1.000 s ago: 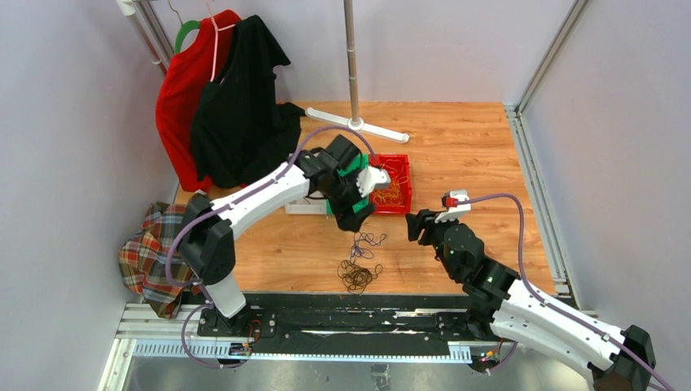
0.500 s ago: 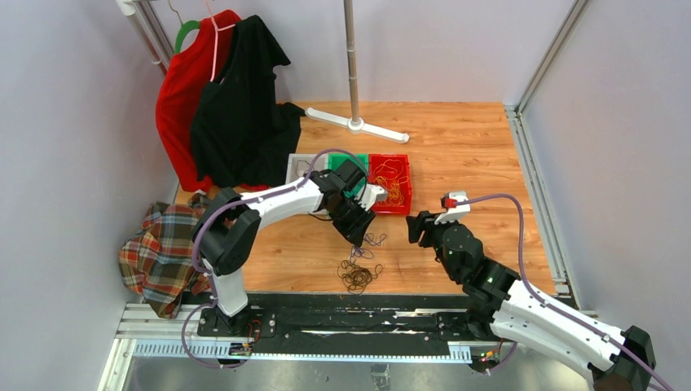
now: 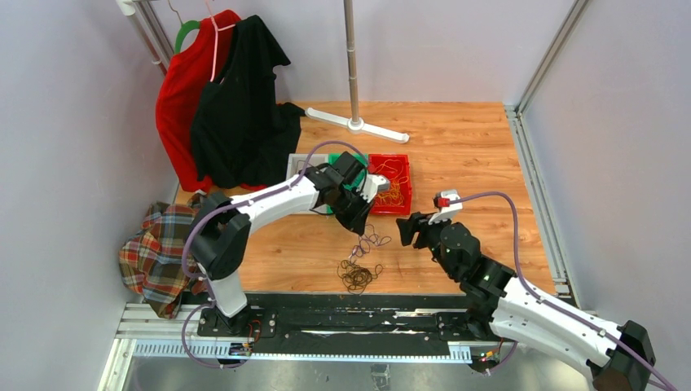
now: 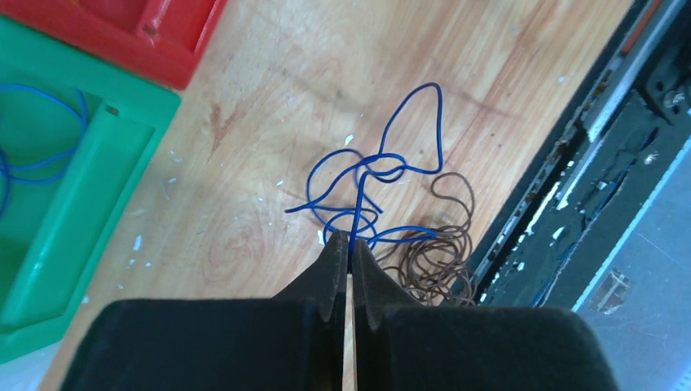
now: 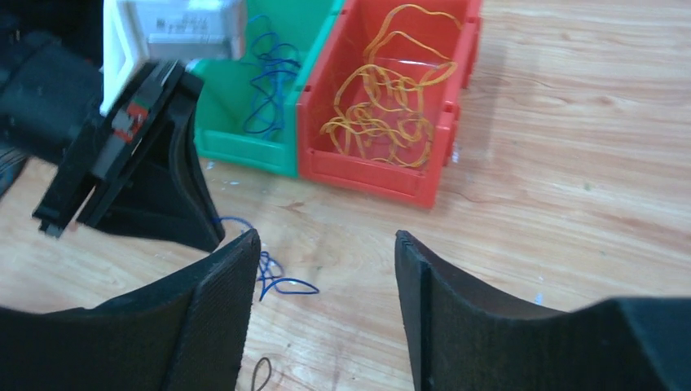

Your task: Untangle the cables

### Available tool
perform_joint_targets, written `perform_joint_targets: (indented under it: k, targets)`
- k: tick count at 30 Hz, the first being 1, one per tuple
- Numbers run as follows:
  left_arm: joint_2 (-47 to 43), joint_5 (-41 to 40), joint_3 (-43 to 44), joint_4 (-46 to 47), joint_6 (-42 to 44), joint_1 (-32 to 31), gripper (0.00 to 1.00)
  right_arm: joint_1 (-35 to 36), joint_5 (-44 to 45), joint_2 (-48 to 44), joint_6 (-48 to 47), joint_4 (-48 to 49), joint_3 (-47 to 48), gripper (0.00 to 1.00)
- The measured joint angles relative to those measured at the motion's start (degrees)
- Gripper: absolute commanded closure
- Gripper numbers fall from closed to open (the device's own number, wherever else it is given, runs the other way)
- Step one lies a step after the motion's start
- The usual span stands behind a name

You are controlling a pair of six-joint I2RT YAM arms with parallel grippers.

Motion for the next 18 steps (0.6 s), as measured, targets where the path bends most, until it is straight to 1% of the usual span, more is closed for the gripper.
perform_joint_targets:
  k: [5,8,13,18]
  targets:
    - [-3.4,1.2,6.3,-6.7,4.2,0.0,0.99,0.0,-9.2,1.6,-1.4,5.3,-0.3,0.29]
    - [-7.3,2.1,8.7,-10.6,7.5,0.0,0.99,0.0,-14.7,3.9,-2.6,9.2,-0.2,0.28]
    - [-14.0,2.8,9.4,-16.7,13.1,0.0,0.99,0.4,-19.5,9.8,-4.4,12.5,2.4,0.27]
    - [-17.4,3.6,9.9,-21.2,17.9,0.0,0.99,2.4,-21.4,16.7,-5.8,15.7,7.0,0.27]
